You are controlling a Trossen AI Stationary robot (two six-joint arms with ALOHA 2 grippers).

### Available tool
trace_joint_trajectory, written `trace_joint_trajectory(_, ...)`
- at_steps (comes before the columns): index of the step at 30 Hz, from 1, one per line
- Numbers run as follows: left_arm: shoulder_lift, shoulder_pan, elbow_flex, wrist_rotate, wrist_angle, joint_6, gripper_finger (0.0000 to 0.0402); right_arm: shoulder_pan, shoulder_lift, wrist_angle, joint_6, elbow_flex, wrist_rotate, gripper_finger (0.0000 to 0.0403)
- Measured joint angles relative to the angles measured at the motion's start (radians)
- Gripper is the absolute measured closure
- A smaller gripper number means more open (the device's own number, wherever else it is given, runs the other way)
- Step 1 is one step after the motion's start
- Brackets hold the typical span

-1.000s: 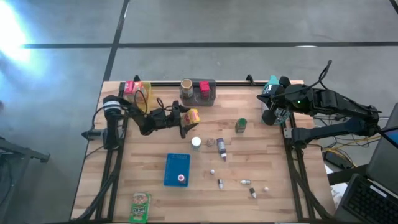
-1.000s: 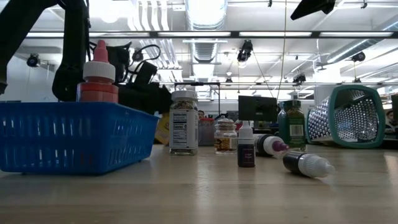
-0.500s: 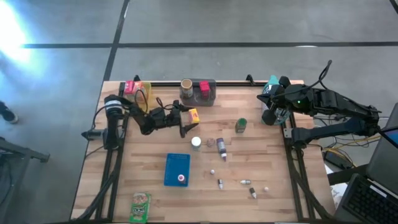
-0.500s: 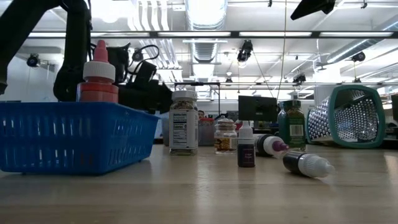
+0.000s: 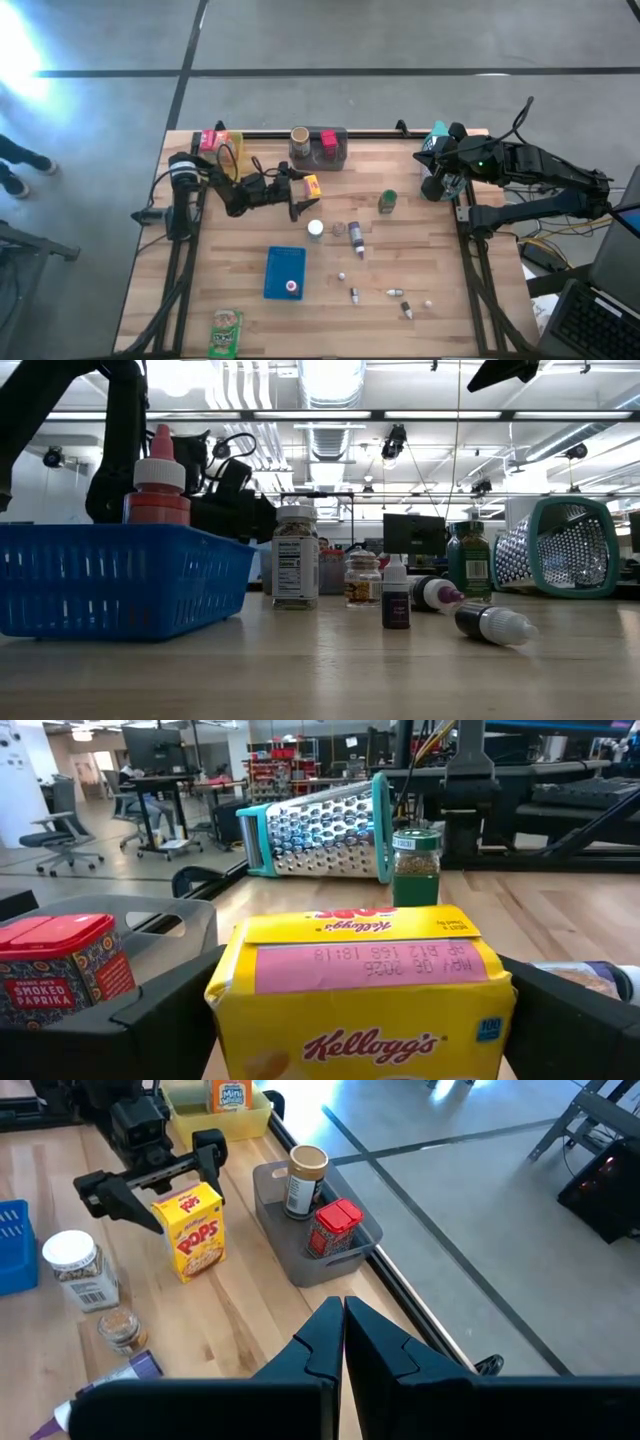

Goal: Pick & Place Kitchen Items
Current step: Put the yellow cereal box into the yellow bin

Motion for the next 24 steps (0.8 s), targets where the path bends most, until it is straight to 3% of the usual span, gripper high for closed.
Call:
trace_joint_trajectory(13,-0.078,0.000,-0.003,-0.001,0.003,0.023,0.0003,0.000,0.000,0.000,0.000,0.000,0.000,0.0394)
trace_joint_trajectory(20,-0.203,0.000,-0.008,-0.011,-0.033,-0.046,0.0002,0.000,0.000,0.000,-0.002,0.000,0.000,0.0394)
trace_joint_trajectory(24,-0.324,0.005,-0.008,-0.039,-0.171,-0.135,0.0002,0.000,0.000,0.000,-0.002,0.000,0.000,0.0394)
